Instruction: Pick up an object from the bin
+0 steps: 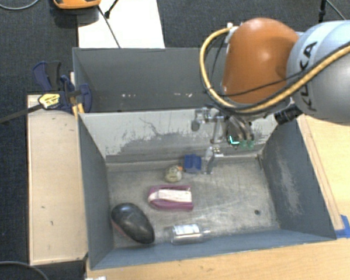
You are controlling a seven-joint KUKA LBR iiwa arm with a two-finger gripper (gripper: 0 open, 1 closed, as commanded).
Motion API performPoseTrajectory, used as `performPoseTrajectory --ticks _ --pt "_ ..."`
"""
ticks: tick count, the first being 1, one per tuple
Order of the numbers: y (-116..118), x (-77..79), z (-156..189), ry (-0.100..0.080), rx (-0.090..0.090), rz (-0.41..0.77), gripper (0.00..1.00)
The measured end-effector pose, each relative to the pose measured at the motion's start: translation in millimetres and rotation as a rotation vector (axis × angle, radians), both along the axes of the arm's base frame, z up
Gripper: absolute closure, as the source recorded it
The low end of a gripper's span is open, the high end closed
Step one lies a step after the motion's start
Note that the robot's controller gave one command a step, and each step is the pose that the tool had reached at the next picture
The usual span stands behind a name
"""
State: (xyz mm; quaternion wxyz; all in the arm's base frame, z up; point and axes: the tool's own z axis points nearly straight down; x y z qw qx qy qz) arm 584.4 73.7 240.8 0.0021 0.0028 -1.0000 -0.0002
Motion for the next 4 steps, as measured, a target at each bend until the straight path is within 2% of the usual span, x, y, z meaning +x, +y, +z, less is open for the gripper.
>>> performPoseTrajectory --ticks 1,2,3,4 --pt "13 6.5 -141 -0.001 0.001 -0.037 0.00" --pt "8 7.7 -158 0.001 0.002 -0.154 0.00" --pt "9 6.9 -158 0.004 0.003 -0.155 1.00" --pt "-12 -14.5 -41 -0.015 0.001 -0.078 1.00"
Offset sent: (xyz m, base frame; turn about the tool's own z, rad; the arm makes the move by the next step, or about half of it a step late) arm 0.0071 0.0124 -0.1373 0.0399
